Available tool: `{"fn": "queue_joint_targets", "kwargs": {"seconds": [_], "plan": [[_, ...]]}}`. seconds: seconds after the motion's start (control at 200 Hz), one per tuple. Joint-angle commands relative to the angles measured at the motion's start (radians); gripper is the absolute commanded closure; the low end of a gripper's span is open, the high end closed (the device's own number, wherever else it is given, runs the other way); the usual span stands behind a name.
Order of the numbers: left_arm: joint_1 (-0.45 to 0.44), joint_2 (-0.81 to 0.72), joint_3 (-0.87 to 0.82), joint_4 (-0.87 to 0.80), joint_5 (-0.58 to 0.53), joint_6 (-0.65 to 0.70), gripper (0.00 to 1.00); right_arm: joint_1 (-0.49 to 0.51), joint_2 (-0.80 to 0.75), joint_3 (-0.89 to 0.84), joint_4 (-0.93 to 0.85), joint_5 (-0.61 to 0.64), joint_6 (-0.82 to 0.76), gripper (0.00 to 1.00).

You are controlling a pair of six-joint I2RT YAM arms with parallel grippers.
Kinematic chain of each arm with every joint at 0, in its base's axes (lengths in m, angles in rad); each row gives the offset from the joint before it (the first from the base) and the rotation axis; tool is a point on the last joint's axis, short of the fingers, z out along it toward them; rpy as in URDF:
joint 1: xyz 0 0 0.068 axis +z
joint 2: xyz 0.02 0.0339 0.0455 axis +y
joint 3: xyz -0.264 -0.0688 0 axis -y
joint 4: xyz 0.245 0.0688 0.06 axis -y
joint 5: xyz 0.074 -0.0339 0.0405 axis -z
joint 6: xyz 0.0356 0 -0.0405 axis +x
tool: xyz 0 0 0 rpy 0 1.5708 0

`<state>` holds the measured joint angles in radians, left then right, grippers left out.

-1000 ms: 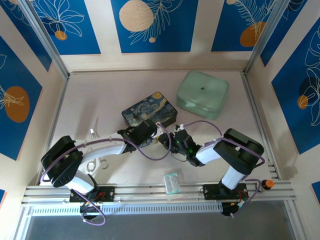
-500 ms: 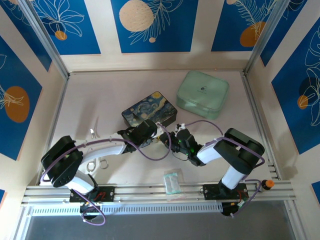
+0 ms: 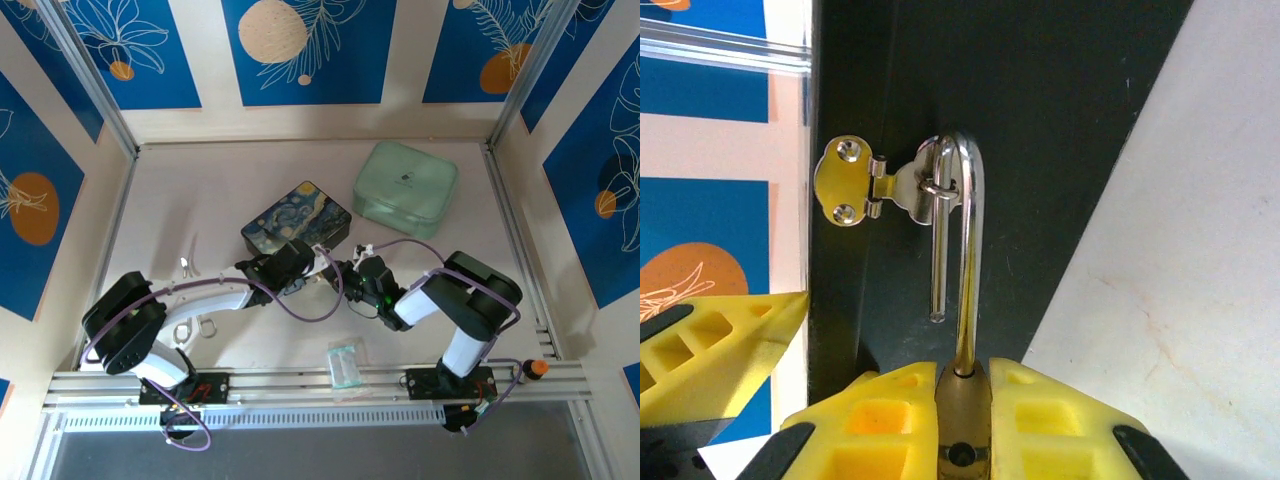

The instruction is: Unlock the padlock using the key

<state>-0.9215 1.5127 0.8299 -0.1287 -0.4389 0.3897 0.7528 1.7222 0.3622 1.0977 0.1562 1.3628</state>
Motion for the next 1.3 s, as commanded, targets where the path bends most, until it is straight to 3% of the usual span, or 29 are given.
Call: {"fn": "queue_joint_targets", "kwargs": {"seconds": [0.0, 0.505, 0.765, 0.905, 0.996, 1.136, 1.291], "plan": [[-0.007, 0.037, -0.083, -0.238, 0.103, -0.024, 0.61, -0.054, 0.037, 0.012, 0.145, 0.162, -0.033, 0.97], [-0.007, 0.038, -0.075, -0.25, 0.102, -0.029, 0.61, -0.091, 0.143, 0.037, 0.3, 0.181, -0.016, 0.97], [-0.007, 0.017, -0.074, -0.2, -0.079, -0.09, 0.57, -0.062, 0.062, 0.01, 0.105, 0.143, -0.038, 0.97], [-0.007, 0.003, -0.083, -0.137, -0.158, -0.087, 0.46, -0.076, 0.055, -0.016, 0.041, 0.047, -0.018, 0.97], [-0.007, 0.01, -0.07, -0.114, -0.203, -0.098, 0.37, -0.096, 0.021, 0.023, -0.149, -0.06, -0.029, 0.97], [-0.008, 0.024, -0.02, -0.092, -0.249, -0.204, 0.18, -0.099, -0.05, 0.015, -0.265, -0.097, -0.068, 0.97], [-0.01, 0.055, 0.012, -0.066, -0.332, -0.282, 0.11, -0.107, -0.174, 0.031, -0.479, -0.151, -0.167, 0.97]]}}
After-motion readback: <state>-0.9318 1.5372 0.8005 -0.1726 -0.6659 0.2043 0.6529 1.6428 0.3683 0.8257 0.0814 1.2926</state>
